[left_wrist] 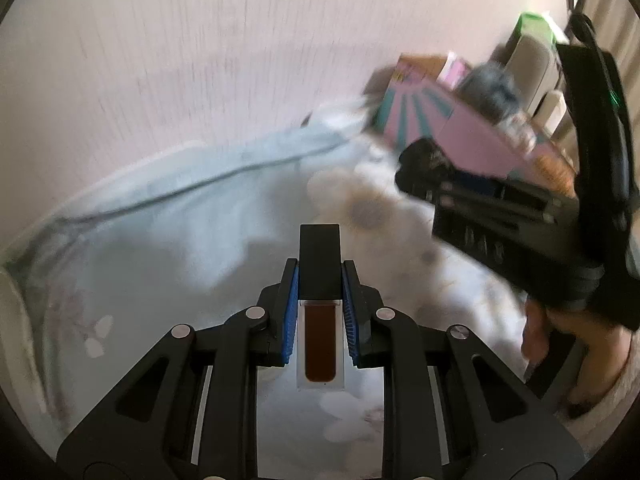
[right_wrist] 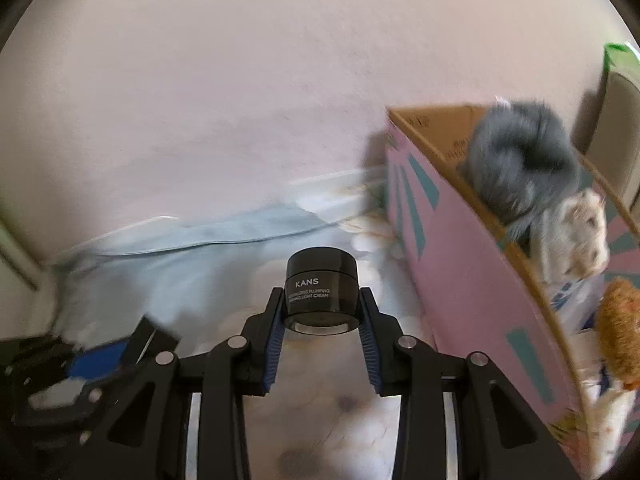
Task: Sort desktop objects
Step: 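Carry the lip gloss with the left tool into the box while the right tool drops the jar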
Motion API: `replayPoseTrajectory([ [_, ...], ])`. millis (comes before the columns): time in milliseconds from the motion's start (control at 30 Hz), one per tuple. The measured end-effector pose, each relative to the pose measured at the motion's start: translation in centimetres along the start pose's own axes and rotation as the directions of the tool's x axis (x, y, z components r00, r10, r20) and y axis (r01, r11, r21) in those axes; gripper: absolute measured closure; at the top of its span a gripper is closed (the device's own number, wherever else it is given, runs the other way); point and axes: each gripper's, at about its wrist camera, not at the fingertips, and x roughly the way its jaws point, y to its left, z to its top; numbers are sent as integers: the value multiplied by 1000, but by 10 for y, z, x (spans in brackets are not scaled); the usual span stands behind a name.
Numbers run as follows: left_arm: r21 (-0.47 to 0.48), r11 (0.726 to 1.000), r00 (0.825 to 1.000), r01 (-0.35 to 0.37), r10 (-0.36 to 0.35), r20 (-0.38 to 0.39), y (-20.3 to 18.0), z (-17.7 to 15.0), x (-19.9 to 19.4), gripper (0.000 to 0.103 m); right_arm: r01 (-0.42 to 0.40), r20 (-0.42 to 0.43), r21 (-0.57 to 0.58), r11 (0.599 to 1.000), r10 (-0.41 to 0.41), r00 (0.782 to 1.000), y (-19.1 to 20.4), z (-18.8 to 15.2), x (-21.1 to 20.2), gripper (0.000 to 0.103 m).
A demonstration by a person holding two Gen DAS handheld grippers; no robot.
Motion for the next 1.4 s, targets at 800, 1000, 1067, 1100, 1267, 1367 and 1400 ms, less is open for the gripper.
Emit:
replayPoseTrajectory([
  [800, 128, 979, 985, 158, -165, 45, -169, 185, -9, 85, -43, -74, -143, 989, 33, 997, -159, 86, -97, 71],
  [1000, 125, 976, 984, 180, -181, -8, -207, 205, 39, 85, -66, -118, -113, 991, 52, 992, -190, 84, -81, 71],
  [1067, 119, 977, 984, 178, -177, -21, -215, 209, 49, 85, -73, -131, -113, 991, 58, 990, -197, 82, -74, 71],
  [1100, 116, 977, 984, 177, -175, -26, -217, 210, 55, 85, -77, -135, -114, 991, 61, 989, -198, 79, -76, 71],
  [1267, 119, 984, 991, 133, -128, -46, -223, 207, 71, 85, -119, -159, -141, 983, 97, 982, -201, 75, -68, 71],
  [1367, 68, 991, 991, 113, -108, -84, -218, 208, 79, 83, -132, -187, -162, 978, 101, 977, -198, 73, -61, 45],
  [1400, 61, 992, 991, 108, -103, -85, -216, 207, 80, 83, -136, -188, -167, 977, 104, 977, -198, 72, -60, 33],
])
